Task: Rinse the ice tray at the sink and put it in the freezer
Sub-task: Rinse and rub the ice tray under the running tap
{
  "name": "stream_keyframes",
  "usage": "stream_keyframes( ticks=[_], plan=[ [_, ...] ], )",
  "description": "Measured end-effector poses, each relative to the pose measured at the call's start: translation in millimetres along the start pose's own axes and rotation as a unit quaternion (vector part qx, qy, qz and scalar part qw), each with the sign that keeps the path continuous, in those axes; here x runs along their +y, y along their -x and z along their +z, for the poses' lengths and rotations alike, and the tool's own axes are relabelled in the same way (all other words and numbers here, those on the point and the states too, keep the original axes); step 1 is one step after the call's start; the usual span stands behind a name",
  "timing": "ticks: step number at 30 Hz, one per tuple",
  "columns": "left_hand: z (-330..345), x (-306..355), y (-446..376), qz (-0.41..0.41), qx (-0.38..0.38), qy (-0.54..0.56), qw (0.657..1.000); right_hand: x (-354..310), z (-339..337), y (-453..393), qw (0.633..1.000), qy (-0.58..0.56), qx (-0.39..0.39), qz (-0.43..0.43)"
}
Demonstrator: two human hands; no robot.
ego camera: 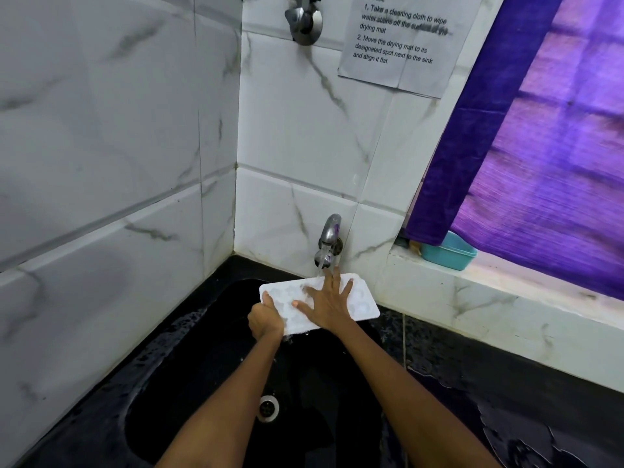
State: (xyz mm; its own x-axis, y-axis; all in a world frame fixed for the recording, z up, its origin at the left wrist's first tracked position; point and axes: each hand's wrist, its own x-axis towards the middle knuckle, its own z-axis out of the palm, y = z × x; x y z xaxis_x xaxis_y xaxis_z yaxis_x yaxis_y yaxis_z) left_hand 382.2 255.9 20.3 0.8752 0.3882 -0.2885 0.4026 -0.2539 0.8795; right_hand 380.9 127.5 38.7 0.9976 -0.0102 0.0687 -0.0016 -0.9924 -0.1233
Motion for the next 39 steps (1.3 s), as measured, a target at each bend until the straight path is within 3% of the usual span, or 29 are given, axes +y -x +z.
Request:
stream_keyframes(
  ticks=[6,10,14,18,21,26,30,33,35,37,39],
  plan=[
    [-4.9,4.3,-6.4,0.02,-0.001,-0.033,0.999,1.4,-3.4,-5.1,0.997,0.069,0.018,-0.015],
    [-6.4,7.2,-5.1,0.003,0.004,-0.037,0.999,0.0,-8.8,-5.8,0.999,-0.004,-0.032,0.003],
    [-2.1,10.9,-1.4,0.014,-0.003,-0.05,0.999,-1.1,-8.7,-9.3,0.999,0.039,-0.02,0.017],
    [-5.0,9.9,-8.6,0.004,0.005,-0.031,0.999,3.4,-9.6,-8.9,0.999,-0.018,-0.048,0.008],
    [-3.6,8.9,-9.8,0.022,0.0,-0.033,0.999,4.2,-7.5,-9.6,0.999,0.036,-0.017,0.007],
    [-5.9,6.4,-11.5,0.024,0.009,-0.029,0.999,4.7,-7.3,-5.5,0.993,-0.102,-0.061,0.019],
    [-2.9,5.5,-6.1,0.032,0.007,-0.035,0.999,13.9,0.5,0.7,0.999,-0.049,-0.017,0.005],
    [0.9,2.2,-2.4,0.016,0.009,-0.024,1.0,13.7,0.5,4.5,0.994,-0.103,-0.016,-0.007],
    [-1.5,-0.1,-5.5,0.016,0.008,-0.022,1.0,19.2,-3.3,5.5,0.99,-0.136,0.035,-0.023],
    [-5.6,-1.9,-10.5,0.016,0.012,-0.017,1.0,25.1,-4.3,6.0,0.988,-0.128,0.087,0.0],
    [-7.6,-3.2,-13.6,0.026,0.012,-0.016,0.999,25.2,-2.5,6.7,0.994,-0.071,0.076,0.039]
  ],
)
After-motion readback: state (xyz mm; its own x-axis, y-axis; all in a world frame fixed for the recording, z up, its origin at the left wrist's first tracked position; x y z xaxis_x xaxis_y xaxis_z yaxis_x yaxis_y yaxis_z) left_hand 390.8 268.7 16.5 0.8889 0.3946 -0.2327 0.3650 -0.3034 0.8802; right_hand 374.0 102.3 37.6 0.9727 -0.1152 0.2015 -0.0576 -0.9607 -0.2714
